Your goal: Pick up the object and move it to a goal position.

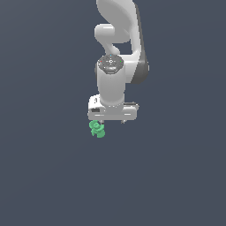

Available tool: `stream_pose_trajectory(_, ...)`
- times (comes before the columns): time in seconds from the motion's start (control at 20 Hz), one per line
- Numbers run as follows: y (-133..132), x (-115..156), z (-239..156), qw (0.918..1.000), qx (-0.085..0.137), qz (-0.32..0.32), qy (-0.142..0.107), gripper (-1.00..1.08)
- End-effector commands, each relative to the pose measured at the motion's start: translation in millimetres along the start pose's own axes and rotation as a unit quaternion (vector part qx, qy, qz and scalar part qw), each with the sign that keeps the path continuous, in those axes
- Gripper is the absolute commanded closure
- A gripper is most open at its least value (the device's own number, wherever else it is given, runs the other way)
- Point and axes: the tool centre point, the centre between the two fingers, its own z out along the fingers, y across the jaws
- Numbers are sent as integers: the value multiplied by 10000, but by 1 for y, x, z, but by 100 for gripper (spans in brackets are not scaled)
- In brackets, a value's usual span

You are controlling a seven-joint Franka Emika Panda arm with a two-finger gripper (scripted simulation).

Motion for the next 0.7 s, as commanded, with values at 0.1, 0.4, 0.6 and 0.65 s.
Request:
stream_pose_trajectory(0.1, 0, 1, -1, 10000, -5, -18, 14, -92)
stream_pose_trajectory(0.4, 1, 9, -16, 9996, -63, -221, 185, -92)
stream_pose_trajectory(0.6, 1, 11, -19, 9994, -76, -251, 224, -92)
stream_pose_trajectory(0.65, 1, 11, -19, 9994, -74, -248, 218, -92)
